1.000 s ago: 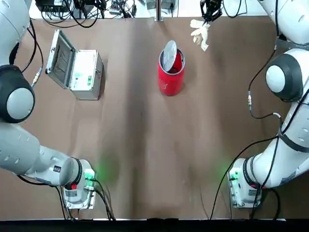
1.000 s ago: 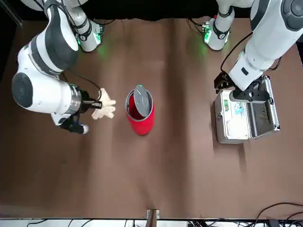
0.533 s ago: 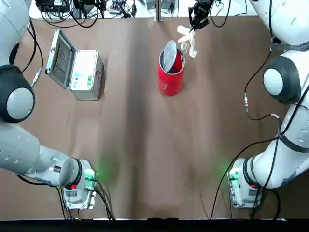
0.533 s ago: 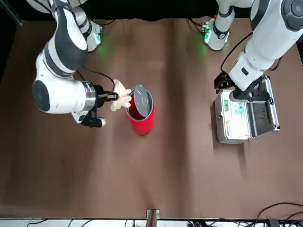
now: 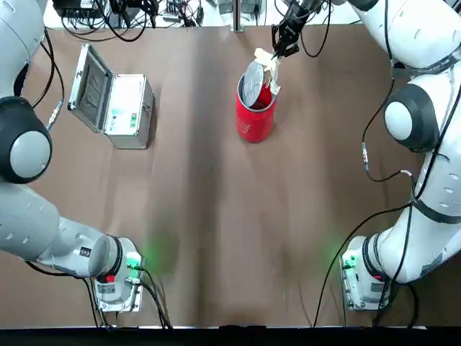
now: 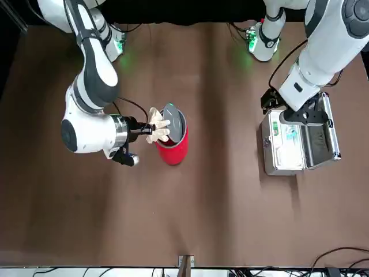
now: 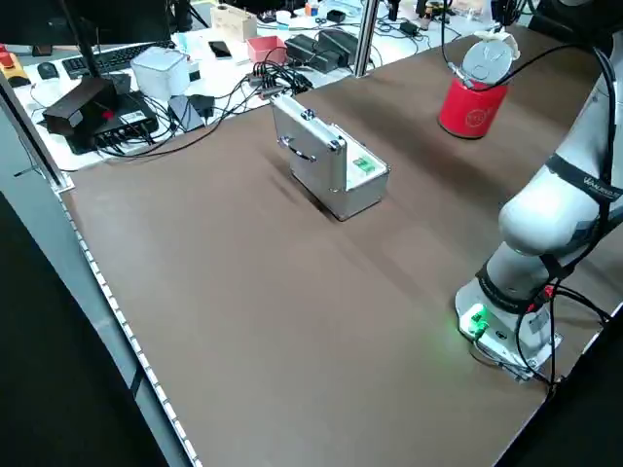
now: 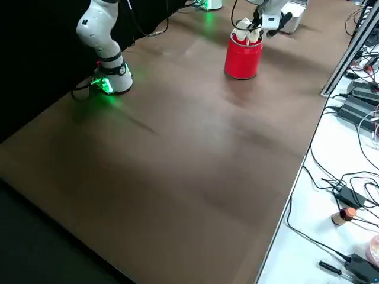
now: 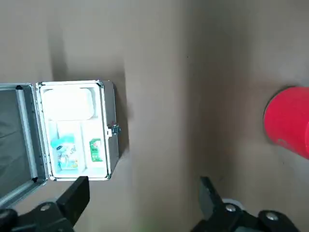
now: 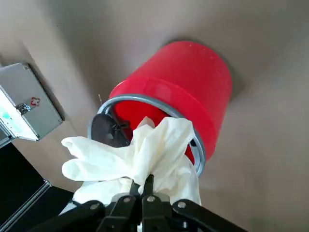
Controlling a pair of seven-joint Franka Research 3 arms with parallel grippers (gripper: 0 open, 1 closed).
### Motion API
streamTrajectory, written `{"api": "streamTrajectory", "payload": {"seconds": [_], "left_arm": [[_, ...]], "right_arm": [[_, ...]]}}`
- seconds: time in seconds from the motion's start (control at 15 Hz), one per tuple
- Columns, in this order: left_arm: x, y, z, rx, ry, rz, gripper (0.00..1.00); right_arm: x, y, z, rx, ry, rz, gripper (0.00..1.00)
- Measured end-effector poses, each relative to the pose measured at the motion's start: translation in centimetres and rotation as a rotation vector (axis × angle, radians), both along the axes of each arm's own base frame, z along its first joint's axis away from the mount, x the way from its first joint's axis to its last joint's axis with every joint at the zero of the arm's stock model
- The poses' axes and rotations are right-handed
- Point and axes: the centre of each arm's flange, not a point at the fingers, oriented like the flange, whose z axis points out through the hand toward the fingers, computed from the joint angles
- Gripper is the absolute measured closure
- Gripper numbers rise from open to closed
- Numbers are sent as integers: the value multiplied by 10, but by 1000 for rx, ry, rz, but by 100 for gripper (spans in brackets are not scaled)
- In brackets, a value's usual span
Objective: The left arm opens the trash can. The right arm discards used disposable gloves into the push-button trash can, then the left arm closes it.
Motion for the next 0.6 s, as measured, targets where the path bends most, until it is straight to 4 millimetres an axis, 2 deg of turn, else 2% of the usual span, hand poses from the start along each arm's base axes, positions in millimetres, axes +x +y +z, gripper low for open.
{"api": "streamTrajectory", "payload": {"seconds": [0.2,0.27,0.33,0.6], "left_arm": [[0,0,0,0,1,0,0],[0,0,-1,0,1,0,0],[0,0,-1,0,1,0,0],[0,0,-1,1,2,0,0]], "right_arm": [[0,4,-19,1,32,0,98],[-1,9,-37,-5,59,5,98],[-2,12,-45,-7,71,7,98],[-4,20,-62,-9,95,14,98]]}}
